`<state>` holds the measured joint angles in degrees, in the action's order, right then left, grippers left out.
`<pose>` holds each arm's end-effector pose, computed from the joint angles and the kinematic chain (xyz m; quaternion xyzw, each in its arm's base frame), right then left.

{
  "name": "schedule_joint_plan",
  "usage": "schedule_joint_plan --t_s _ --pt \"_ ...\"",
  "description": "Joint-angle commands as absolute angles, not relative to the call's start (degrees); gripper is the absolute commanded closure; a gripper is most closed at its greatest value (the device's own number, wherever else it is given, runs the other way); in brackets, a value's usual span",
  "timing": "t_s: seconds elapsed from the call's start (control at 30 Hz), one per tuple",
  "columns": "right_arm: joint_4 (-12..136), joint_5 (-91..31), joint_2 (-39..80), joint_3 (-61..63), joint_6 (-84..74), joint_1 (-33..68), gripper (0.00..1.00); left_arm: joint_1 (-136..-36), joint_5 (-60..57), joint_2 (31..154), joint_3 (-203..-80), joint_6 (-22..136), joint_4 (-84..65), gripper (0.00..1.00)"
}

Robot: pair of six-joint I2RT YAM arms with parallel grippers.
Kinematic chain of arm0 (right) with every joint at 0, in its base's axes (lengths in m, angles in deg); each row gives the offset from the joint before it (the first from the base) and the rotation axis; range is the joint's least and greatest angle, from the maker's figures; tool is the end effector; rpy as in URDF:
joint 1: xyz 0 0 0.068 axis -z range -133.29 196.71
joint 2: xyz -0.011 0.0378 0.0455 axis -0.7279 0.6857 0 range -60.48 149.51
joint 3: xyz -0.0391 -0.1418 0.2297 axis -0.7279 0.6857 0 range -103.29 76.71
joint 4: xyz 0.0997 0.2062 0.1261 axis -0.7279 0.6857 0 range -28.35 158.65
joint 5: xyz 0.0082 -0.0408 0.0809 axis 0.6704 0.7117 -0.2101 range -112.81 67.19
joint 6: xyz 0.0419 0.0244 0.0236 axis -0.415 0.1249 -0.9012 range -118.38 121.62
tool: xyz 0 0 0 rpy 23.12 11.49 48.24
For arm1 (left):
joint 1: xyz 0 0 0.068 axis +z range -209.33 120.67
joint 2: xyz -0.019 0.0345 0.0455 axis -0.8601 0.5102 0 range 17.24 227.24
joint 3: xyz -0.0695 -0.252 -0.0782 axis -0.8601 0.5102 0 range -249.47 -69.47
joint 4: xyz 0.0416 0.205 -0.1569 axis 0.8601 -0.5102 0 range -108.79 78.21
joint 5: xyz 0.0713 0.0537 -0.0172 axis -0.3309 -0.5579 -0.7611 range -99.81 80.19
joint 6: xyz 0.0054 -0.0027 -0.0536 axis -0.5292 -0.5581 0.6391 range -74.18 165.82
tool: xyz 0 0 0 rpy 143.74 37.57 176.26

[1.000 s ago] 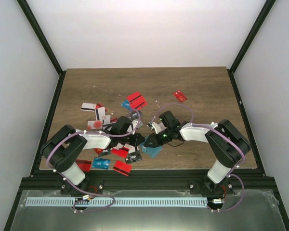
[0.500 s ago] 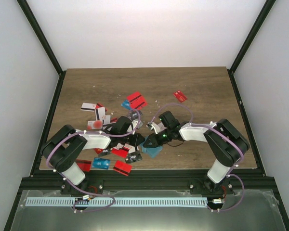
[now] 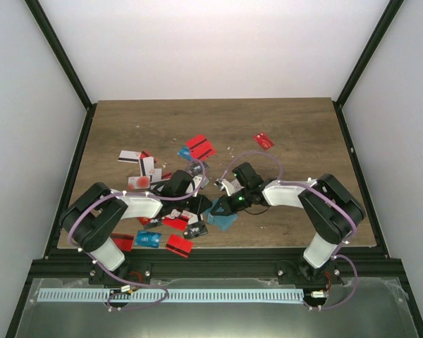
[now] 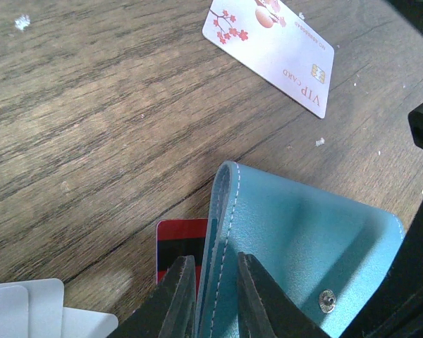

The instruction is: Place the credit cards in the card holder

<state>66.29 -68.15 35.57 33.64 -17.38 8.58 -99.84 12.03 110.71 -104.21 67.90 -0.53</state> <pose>0.2174 0.2029 0.1329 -0.2531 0.8560 0.4481 0.0489 0.2095 -0.1964 0.1199 0.2144 0.8922 -0.3359 0.2126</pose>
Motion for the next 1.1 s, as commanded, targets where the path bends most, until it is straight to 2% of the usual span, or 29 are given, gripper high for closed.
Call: schedule_joint_plan --t_s 0.0,0.37,1.07 --pt "66.13 -68.04 33.64 34.20 -16.87 7.95 0.99 -100.11 11.19 111.23 -103.30 67.05 -2.04 0.81" --pt "66.74 -60.75 28.26 36.12 -19.20 7.95 0.99 -100.53 10.41 111.30 -103.22 66.60 -2.82 0.82" --pt "66.37 -53.62 29.00 38.47 -22.41 7.95 0.99 -101.51 9.17 111.04 -102.68 66.76 -3.16 0.82"
